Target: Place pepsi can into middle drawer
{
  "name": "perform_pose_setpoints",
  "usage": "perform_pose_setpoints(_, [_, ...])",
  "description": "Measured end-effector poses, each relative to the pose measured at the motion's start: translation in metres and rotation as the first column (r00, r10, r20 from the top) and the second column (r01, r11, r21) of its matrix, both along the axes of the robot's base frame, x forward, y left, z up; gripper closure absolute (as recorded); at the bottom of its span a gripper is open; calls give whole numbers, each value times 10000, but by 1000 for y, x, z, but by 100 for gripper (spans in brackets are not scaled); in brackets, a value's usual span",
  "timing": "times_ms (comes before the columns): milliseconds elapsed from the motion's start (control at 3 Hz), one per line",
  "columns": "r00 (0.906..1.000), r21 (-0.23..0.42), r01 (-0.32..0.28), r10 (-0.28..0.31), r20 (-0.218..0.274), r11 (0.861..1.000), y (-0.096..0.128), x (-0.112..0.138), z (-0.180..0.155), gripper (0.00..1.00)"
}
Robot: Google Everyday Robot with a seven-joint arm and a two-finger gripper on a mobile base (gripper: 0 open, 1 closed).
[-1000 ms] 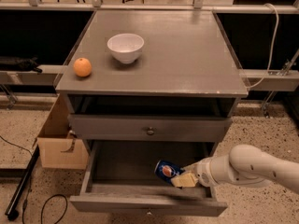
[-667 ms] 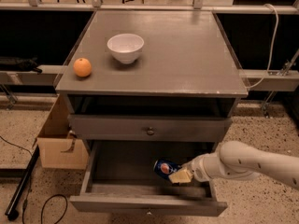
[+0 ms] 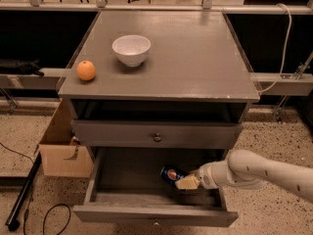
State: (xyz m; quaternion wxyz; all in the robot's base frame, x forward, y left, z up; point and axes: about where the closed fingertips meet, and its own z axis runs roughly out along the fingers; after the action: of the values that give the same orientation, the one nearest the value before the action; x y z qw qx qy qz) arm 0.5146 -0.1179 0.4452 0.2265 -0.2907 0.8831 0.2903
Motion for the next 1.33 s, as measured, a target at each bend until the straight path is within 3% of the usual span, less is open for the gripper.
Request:
perform_pose_setpoints(333, [9999,1211,49,-67,145,9926,5,0,-3,100])
perform_pose_setpoints(667, [9996,1986,-44,-10,275,9801,14,-1,-7,100])
perform_pose_setpoints(1000, [9997,1967,-40,-12,262,9805,15,-1,-7,100])
perform_pose_setpoints(1333, [9999,1515,137,-151,79,9884,12,2,-21,100])
